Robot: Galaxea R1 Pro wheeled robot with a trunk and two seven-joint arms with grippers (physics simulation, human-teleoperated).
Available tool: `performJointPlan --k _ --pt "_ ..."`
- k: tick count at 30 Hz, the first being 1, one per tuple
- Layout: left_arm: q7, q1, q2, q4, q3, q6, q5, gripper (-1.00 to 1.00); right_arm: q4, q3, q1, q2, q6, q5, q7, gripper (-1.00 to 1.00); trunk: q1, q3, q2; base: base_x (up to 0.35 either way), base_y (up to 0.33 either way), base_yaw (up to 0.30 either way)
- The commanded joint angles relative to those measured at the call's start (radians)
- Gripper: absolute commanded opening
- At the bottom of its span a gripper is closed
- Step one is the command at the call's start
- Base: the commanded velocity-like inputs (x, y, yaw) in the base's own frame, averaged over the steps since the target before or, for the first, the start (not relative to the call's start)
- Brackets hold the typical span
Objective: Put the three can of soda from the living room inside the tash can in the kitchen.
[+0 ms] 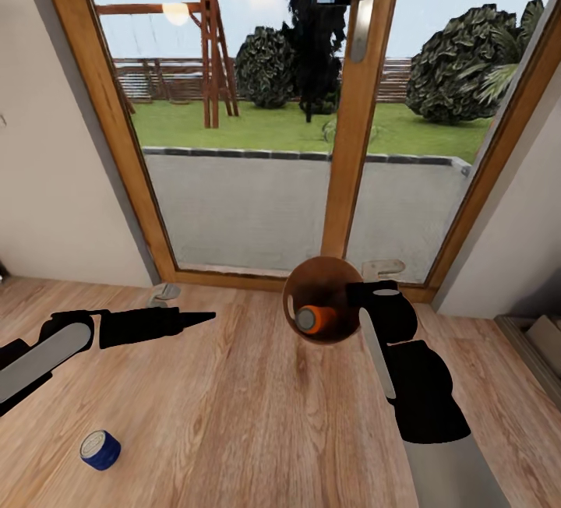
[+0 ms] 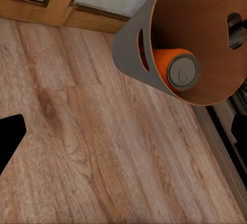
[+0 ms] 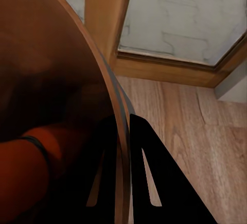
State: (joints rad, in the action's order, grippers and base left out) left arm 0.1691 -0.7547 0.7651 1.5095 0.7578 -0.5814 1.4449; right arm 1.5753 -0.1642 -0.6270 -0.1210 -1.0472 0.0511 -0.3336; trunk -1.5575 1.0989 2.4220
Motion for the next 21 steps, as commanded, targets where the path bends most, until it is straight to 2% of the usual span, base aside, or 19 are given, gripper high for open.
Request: performJointPlan --k 1,21 --pt "0.0 0.0 0.0 0.0 0.0 0.0 0.0 1.0 0.001 0.0 0.0 0.0 0.0 0.009 0.004 -1.0 0.0 0.0 0.0 0.0 0.145 0.0" --pt "-0.002 0.0 0.0 0.0 0.0 0.002 0.0 1.0 0.0 -0.002 0.0 -0.002 0.0 0.009 0.004 -1.0 0.0 0.0 0.0 0.0 0.325 0.0"
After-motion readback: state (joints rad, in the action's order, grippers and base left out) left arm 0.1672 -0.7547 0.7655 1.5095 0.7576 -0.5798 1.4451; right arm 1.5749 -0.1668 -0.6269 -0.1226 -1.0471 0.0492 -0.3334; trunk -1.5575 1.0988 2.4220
